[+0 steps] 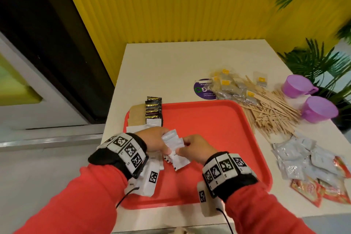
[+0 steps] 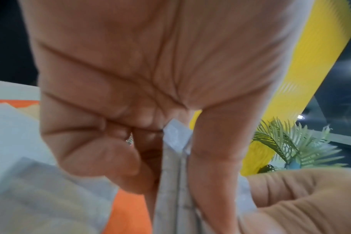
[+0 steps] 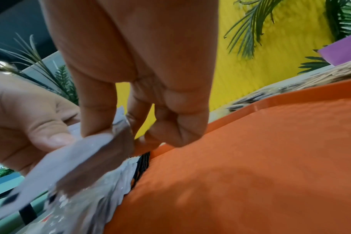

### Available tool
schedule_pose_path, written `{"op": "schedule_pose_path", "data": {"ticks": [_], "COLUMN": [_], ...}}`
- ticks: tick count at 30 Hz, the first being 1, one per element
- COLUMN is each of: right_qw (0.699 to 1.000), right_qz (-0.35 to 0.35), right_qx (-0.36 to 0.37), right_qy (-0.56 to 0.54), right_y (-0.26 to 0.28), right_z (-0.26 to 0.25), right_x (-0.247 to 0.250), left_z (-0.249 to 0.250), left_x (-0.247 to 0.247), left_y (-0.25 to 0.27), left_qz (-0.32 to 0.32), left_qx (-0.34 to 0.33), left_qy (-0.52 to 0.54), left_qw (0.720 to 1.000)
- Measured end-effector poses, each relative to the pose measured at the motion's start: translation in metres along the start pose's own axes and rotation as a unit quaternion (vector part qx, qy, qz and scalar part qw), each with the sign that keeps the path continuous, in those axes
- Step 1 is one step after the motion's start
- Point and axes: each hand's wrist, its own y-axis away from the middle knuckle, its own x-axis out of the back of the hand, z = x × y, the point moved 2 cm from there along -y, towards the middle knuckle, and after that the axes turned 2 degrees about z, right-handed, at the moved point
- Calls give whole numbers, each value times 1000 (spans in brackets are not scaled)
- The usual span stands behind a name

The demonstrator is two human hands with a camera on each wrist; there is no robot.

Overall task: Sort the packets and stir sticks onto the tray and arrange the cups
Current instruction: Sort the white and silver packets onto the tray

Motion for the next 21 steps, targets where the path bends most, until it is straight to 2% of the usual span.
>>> {"op": "schedule_pose_path", "data": {"ticks": [7,12,18,21], "right_qw": [992,985,982,983], "right_qz": [-29,-5,71,65], "right_qx": [-60,-109,-137,-139], "right_qy": [106,136,105,102], "right_y": [8,10,15,20], "right_z": [-7,-6,-8,-5], "right_x": [-47,-72,-78,-78], "left_z": [-37,-53,-69,-76], "left_x": [-16,-25,-26,-26], "left_y": [16,22,31,35], "left_qz": [22,65,127,128], "left_qx": [-12,-27,-11,4], "left_qy": [-54,-76,-2,30], "left_qw": [998,995,992,991]}}
